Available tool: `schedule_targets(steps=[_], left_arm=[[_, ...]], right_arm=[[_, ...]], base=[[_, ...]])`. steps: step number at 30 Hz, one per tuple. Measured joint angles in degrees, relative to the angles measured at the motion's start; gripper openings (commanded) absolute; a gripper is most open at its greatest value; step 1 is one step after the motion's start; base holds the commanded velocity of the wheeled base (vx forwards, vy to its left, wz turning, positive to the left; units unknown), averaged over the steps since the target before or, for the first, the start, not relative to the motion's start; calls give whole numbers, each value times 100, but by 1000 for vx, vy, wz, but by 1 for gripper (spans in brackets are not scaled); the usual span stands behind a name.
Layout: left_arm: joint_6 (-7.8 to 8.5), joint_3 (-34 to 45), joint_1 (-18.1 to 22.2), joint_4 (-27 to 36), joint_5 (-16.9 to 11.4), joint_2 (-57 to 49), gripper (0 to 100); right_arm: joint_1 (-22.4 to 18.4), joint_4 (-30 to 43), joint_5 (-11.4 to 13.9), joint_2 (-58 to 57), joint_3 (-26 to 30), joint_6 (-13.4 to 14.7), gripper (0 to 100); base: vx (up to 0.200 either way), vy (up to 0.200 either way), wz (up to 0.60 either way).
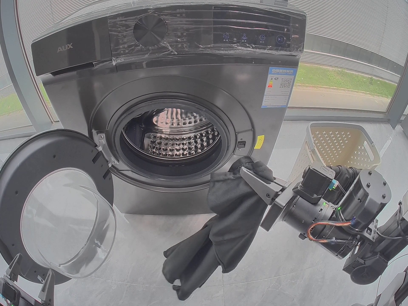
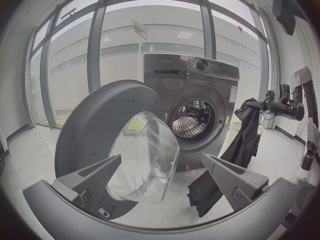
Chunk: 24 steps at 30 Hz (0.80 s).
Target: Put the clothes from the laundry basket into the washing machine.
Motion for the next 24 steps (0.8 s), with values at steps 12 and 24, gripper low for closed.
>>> schedule_targets(steps=[12, 24], left_arm=[[0, 0, 0, 0, 0, 0, 100], [-2, 0, 0, 0, 0, 0, 100]], right_arm=[[-52, 1, -13, 13, 17, 4, 0], [-56, 1, -13, 5, 33, -2, 0]], base=[[0, 0, 0], [0, 0, 0]])
